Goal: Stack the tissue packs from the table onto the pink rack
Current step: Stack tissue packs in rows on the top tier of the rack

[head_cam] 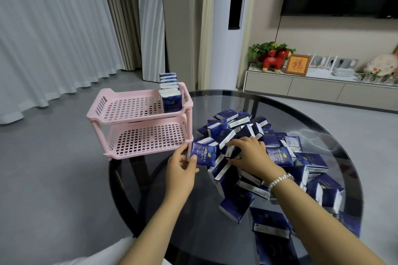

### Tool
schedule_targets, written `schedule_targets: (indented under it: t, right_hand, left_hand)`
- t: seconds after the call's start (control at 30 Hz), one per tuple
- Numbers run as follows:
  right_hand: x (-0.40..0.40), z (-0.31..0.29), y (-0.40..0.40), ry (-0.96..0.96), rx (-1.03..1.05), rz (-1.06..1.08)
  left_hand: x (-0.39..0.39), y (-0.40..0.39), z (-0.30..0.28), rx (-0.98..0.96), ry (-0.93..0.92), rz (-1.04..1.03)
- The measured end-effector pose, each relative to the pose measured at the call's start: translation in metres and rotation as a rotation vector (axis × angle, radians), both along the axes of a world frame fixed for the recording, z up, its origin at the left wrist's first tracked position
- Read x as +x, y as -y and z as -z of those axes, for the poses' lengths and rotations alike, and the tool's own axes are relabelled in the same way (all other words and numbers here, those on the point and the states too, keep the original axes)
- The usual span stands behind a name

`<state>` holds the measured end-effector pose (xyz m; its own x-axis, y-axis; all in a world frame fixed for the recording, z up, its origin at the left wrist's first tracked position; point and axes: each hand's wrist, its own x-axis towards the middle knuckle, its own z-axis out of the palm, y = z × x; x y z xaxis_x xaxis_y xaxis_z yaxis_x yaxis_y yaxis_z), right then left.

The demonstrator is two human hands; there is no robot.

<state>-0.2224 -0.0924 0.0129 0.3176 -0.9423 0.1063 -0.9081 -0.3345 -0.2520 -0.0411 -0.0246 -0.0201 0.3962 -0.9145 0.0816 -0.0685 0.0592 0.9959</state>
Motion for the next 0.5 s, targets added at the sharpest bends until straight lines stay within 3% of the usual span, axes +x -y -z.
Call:
schedule_targets:
  t: [0.1,0.2,0.4,0.5]
  right_hand:
    - [0.005,-0.001,0.005,0.094,-0.052,0.004]
    - [0.007,-0.01,0.001,0.447,-0.043,0.005]
    - [0.017,-0.017,-0.024,1.07,0.279,-0.002]
    - [0.026,-0.013,-0.036,1.271,0.37,0.013]
  left_hand:
    - [0.005,-0.006,-0.003,0.034,-0.134,0.014]
    - [0.014,-0.012,-0.006,0.079,-0.307,0.046]
    - [0.036,-0.027,-0.01,0.071,-0.617,0.146]
    - [0.045,-0.033,-0.008,0.072,-0.68,0.165]
